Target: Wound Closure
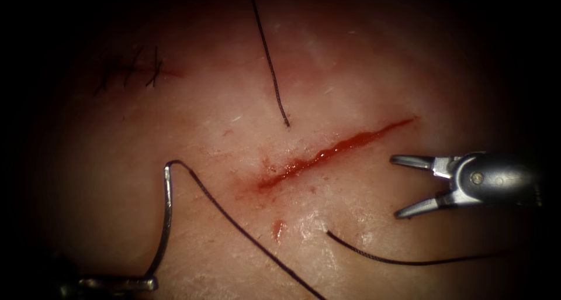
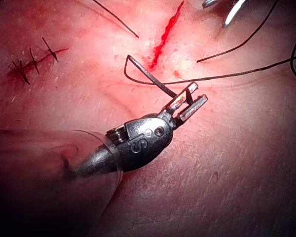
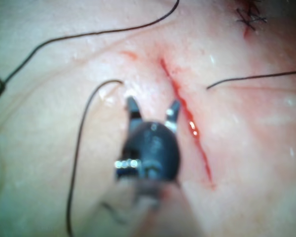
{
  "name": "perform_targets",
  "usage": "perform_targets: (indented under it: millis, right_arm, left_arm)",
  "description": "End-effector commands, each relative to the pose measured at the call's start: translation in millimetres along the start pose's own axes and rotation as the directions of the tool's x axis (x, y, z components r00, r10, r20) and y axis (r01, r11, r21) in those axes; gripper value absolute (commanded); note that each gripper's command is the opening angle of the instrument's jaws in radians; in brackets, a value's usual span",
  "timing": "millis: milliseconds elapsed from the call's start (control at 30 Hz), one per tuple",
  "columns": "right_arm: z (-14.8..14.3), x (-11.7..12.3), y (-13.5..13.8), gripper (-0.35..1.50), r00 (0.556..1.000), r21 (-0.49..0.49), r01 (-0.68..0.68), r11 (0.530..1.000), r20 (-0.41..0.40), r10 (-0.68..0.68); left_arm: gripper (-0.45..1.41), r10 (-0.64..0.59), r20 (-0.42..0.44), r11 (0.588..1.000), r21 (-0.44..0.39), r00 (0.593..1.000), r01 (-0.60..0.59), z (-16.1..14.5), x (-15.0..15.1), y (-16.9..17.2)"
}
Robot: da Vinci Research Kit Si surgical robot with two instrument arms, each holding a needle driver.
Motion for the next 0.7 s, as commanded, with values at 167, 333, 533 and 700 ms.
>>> perform_targets:
  millis: [167,333,533,700]
  right_arm:
    - [2.7,-1.1,-2.0,1.01,1.000,0.001,0.007,1.000,0.003,-0.007]
    - [3.8,-2.0,-1.9,0.96,1.000,-0.004,0.013,1.000,0.004,-0.013]
    - [5.0,-2.4,-3.7,0.93,1.000,0.024,0.025,0.999,0.001,-0.025]
    - [5.5,-1.9,-4.6,0.91,1.000,0.048,0.028,0.998,0.002,-0.028]
  left_arm:
    - [-0.45,-0.005,-0.002,1.000,-0.001,1.000,0.005,0.7,-0.6,1.0]
    - [-0.45,-0.005,-0.002,1.000,-0.001,1.000,0.005,0.5,-0.6,1.1]
    - [-0.45,-0.005,-0.002,1.000,-0.001,1.000,0.005,0.5,-0.5,1.2]
    - [-0.45,-0.005,-0.002,1.000,-0.002,1.000,0.005,0.3,-0.5,1.2]
